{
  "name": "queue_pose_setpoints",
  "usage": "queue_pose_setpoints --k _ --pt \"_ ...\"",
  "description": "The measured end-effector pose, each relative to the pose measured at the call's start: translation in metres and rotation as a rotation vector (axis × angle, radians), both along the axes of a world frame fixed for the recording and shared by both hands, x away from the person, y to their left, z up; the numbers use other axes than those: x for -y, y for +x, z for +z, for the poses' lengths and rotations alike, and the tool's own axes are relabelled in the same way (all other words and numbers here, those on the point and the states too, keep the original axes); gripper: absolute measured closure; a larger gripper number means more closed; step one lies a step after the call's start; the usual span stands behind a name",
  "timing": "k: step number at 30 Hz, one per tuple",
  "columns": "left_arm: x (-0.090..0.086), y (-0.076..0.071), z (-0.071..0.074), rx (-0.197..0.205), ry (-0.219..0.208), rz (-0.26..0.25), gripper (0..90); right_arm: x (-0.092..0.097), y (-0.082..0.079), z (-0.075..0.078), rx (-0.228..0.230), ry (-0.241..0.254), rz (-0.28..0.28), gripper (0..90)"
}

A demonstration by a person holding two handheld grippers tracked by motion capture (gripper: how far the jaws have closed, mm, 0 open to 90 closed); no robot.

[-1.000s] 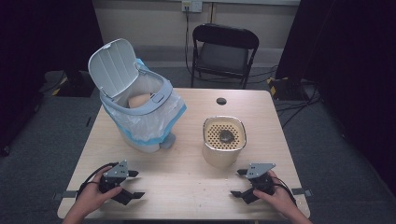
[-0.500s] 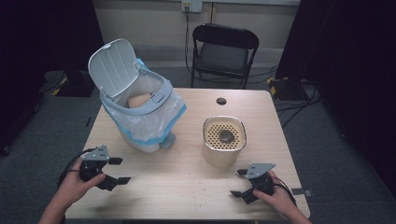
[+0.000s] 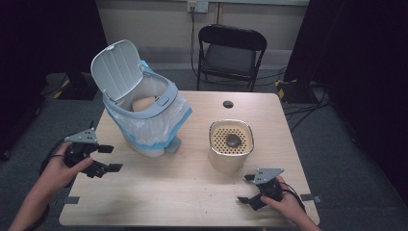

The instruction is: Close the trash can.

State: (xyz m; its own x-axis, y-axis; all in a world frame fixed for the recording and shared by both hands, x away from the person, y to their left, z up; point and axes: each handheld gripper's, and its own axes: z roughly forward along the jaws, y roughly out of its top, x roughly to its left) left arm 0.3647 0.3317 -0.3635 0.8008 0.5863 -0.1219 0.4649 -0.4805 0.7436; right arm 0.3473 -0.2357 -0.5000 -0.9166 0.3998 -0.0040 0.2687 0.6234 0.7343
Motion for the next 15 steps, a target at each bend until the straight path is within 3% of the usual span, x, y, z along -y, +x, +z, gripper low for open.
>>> queue_pose_setpoints --k 6,9,15 --pt "-0.008 0.009 0.017 0.017 -0.010 0.027 16.0 0.000 0.000 0.000 0.000 0.000 0.000 14.1" --pt "-0.014 0.018 0.029 0.007 -0.008 0.042 16.0 0.000 0.000 0.000 0.000 0.000 0.001 14.1" --pt "-0.016 0.030 0.040 -0.010 0.006 0.053 16.0 0.000 0.000 0.000 -0.001 0.001 0.001 14.1"
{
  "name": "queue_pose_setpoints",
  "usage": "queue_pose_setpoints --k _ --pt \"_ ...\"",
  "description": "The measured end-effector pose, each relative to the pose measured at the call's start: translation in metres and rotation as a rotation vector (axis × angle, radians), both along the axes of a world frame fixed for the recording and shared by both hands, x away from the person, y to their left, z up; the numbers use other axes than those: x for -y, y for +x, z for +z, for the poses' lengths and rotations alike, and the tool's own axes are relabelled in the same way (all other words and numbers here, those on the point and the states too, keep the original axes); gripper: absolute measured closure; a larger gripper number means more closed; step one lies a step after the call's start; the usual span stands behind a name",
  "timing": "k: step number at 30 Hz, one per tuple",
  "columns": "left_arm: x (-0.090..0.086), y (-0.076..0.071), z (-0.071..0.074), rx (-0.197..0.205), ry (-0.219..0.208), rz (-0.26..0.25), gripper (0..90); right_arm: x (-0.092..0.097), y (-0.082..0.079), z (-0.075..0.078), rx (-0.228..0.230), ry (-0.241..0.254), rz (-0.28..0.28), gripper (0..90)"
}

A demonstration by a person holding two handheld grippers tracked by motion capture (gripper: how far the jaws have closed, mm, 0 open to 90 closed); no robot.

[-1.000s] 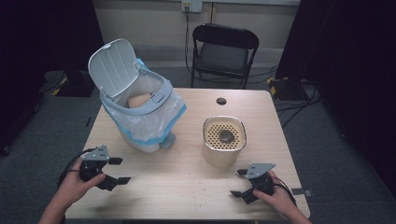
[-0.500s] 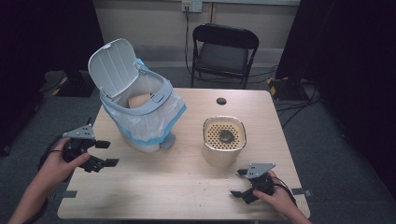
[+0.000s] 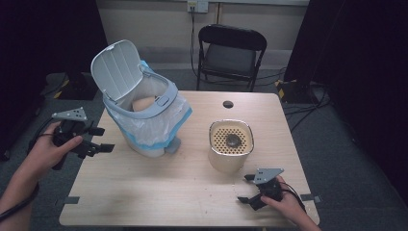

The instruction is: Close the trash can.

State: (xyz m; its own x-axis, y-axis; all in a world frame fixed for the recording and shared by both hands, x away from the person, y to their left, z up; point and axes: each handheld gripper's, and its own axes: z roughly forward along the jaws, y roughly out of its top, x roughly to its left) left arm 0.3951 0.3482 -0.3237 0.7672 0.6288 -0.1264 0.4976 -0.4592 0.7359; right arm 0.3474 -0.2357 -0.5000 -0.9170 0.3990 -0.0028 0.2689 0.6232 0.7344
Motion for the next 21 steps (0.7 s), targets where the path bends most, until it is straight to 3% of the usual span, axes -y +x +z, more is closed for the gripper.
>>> queue_pose_setpoints --k 11,21 --pt "-0.006 0.022 0.041 0.023 0.005 0.015 16.0 0.000 0.000 0.000 0.002 0.000 0.001 14.1" --pt "-0.007 0.037 0.066 0.040 0.010 0.024 16.0 0.000 0.000 0.000 0.002 0.000 0.001 14.1"
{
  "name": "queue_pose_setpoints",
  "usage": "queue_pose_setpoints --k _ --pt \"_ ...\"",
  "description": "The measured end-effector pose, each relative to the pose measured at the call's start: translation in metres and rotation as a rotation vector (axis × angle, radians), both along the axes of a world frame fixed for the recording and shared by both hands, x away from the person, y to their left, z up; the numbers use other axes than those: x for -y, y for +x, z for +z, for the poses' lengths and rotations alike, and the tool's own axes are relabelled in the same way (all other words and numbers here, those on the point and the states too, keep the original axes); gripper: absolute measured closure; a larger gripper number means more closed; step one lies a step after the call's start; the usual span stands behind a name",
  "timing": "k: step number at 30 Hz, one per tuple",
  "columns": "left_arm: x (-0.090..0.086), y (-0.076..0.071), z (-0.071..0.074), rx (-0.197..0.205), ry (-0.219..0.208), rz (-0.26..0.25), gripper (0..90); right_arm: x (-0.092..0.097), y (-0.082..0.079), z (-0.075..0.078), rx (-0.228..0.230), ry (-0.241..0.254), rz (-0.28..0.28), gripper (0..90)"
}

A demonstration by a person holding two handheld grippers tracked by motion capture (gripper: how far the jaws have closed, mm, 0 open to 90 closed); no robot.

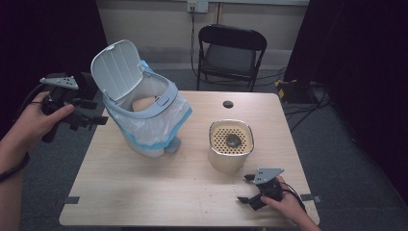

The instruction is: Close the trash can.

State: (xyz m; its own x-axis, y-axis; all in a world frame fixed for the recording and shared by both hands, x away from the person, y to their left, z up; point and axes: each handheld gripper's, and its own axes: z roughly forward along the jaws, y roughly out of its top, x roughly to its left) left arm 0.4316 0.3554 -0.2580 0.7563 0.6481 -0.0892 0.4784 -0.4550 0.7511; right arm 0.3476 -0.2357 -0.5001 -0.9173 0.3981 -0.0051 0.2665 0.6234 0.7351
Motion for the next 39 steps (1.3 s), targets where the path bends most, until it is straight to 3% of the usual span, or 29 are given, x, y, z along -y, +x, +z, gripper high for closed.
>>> queue_pose_setpoints --k 17,23,26,33,39 --pt "0.013 0.028 0.027 0.022 0.008 0.019 15.5 0.000 0.000 0.000 -0.003 -0.001 0.000 14.1" --pt "0.019 0.032 0.030 0.028 0.026 0.033 15.4 0.000 0.000 0.000 -0.001 -0.001 0.002 14.1" --pt "0.024 0.033 0.033 0.042 0.059 0.043 15.1 0.000 0.000 0.000 -0.002 -0.001 0.002 14.1" --pt "0.041 0.029 0.040 0.060 0.060 -0.009 15.5 0.000 0.000 0.000 -0.004 0.001 -0.001 14.1" --pt "0.057 0.027 0.044 0.071 0.097 -0.032 15.0 0.000 0.000 0.000 -0.002 -0.001 0.002 14.1"
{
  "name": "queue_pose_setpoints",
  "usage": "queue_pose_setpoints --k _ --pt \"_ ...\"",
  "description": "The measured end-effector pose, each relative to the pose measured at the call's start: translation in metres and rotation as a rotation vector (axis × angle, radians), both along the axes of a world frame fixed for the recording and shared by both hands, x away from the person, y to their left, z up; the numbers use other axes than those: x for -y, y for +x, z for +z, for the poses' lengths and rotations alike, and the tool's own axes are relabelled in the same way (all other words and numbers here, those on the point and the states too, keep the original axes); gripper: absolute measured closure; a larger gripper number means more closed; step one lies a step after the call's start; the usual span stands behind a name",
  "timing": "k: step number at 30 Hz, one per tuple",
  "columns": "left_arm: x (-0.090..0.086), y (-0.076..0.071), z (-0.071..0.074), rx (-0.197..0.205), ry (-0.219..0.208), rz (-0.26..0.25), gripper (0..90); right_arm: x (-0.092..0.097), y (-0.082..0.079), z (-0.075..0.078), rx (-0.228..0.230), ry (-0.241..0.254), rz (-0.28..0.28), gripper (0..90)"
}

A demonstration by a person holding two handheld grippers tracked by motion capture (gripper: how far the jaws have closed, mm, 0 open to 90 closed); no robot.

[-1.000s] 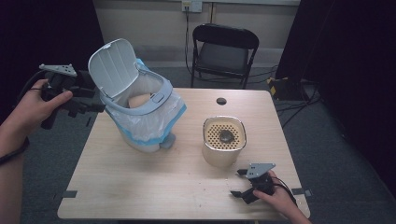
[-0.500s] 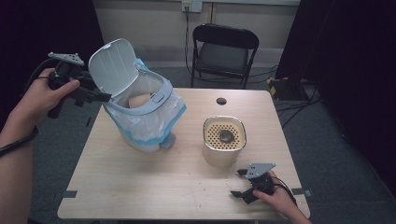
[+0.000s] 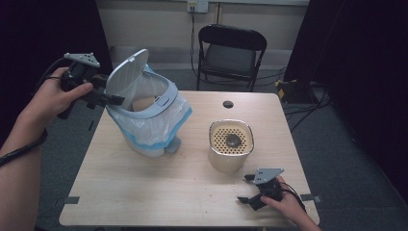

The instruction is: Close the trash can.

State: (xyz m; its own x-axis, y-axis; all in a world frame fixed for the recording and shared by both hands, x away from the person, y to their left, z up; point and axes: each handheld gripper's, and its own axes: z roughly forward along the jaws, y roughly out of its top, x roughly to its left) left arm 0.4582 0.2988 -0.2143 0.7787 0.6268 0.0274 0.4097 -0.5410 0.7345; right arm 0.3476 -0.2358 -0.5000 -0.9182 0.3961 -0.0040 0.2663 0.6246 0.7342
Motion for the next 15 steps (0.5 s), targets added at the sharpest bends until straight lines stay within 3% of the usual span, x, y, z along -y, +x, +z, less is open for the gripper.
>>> queue_pose_setpoints --k 8,11,13,15 --pt "0.025 -0.003 0.001 -0.024 -0.009 -0.051 15.5 0.000 0.000 0.000 -0.002 0.002 -0.002 14.1" --pt "0.040 -0.001 -0.002 -0.043 0.002 -0.092 15.6 0.000 0.000 0.000 -0.003 0.001 -0.002 14.1" --pt "0.046 0.000 -0.004 -0.062 -0.016 -0.115 15.6 0.000 0.000 0.000 -0.002 0.002 0.000 14.2" --pt "0.051 0.003 -0.006 -0.080 -0.012 -0.117 15.7 0.000 0.000 0.000 -0.001 0.002 0.001 14.2"
